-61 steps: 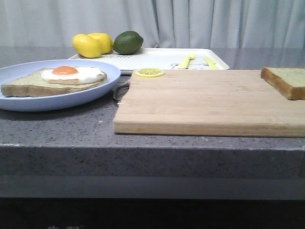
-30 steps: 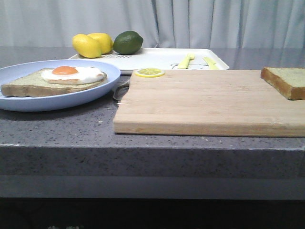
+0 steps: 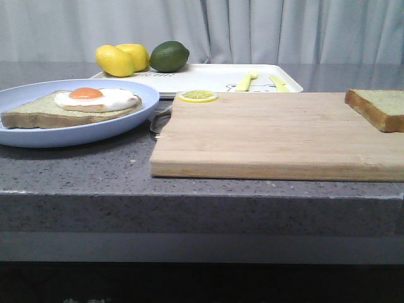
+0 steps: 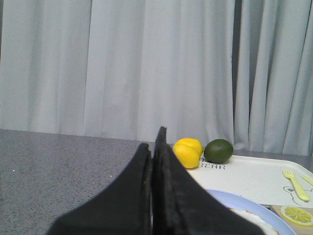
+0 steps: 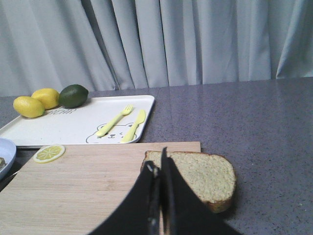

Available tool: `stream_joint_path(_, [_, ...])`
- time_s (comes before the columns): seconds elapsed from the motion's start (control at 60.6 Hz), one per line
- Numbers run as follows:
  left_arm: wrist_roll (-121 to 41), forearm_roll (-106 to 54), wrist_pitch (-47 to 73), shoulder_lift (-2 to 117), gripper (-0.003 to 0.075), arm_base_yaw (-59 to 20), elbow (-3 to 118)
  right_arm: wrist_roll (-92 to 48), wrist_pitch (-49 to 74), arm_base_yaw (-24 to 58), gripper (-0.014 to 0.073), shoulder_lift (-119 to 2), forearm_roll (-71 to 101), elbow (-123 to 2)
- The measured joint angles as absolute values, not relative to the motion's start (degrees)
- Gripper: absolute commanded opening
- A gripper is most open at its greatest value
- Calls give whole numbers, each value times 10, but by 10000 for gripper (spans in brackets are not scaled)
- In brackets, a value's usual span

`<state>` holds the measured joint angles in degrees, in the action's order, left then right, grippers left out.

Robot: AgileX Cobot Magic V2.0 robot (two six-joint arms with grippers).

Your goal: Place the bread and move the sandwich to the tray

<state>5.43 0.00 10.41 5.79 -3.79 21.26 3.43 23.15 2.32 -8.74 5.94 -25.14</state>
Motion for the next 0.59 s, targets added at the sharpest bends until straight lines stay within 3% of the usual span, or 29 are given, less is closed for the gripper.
stream_joint_path(0.281, [54,0,139,234,-19,-38,287,34,233,23,-52,-251,59,-309])
stream_joint_path(0.38, [54,0,127,249,24,-38,288,34,233,23,41,-263,59,-309])
stream_joint_path(0.446, [54,0,121,249,150,-38,288,34,232,23,187,-264,59,-310])
stream_joint_path(0.528, [54,0,114,249,429,-38,289,34,232,23,439,-264,59,-310])
stream_joint_path(0.594, [54,0,113,249,571,-38,289,34,232,23,610,-264,59,-310])
